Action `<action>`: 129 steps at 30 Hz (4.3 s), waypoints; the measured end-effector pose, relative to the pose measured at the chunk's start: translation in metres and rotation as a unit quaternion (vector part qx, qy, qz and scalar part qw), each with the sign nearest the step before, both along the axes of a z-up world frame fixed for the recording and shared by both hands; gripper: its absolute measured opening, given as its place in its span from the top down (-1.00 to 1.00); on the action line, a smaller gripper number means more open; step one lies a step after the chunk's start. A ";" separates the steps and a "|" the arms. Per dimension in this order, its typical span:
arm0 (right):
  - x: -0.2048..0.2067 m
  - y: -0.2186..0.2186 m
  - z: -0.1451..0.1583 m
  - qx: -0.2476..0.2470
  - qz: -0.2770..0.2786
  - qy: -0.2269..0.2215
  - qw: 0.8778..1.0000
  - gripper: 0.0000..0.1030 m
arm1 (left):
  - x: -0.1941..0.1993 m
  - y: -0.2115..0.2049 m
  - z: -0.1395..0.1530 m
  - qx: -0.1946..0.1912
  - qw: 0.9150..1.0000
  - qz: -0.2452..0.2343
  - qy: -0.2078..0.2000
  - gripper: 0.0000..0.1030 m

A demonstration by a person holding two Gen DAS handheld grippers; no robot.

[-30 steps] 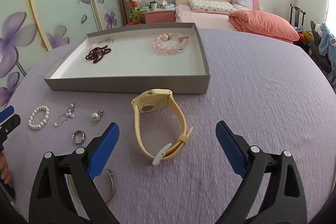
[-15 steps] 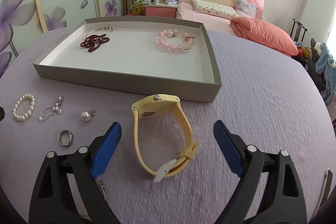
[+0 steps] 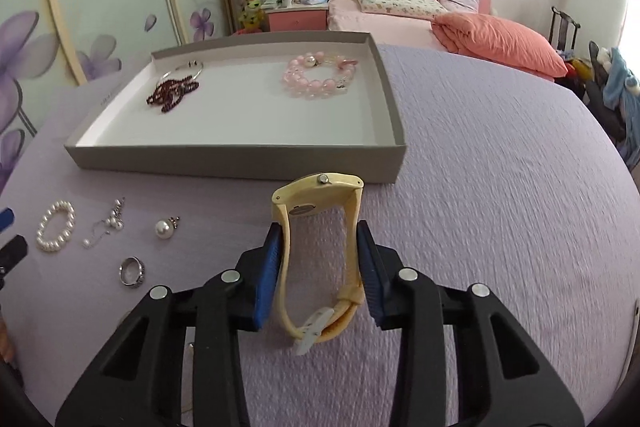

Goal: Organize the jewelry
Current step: 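Withdraw both tools and grasp the yellow watch with the right tool, then hold the yellow watch in the right tool while the left tool grasps the pearl bracelet, then carry the watch and pearl bracelet over the tray with both tools, then lower the watch and pearl bracelet into the tray and open both tools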

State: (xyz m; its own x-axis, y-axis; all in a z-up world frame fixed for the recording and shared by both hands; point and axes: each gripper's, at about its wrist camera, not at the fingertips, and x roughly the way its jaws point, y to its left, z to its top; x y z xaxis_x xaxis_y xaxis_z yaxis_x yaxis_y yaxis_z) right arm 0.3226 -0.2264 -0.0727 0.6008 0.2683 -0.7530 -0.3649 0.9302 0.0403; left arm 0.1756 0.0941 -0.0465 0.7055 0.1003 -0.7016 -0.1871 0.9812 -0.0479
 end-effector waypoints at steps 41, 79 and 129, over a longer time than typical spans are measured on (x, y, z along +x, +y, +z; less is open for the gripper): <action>-0.028 -0.002 0.052 0.067 0.027 -0.030 0.997 0.26 | 0.001 -0.017 0.063 -0.019 0.997 -0.057 -0.051 0.82; 0.045 0.014 0.082 0.080 0.016 -0.077 0.994 0.26 | 0.111 -0.019 0.111 -0.037 0.993 -0.052 -0.096 0.82; 0.117 0.042 0.032 0.050 -0.037 -0.030 0.998 -0.32 | 0.164 0.025 0.043 -0.049 0.997 0.010 -0.055 -0.48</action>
State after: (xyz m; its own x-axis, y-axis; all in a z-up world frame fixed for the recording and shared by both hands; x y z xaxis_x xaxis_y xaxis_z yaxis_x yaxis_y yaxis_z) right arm 0.4391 -0.1841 -0.0403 0.6649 0.2935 -0.6868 -0.2991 0.9472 0.1153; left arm 0.3397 0.1187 -0.0038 0.7772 0.0504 -0.6273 -0.1958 0.9667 -0.1650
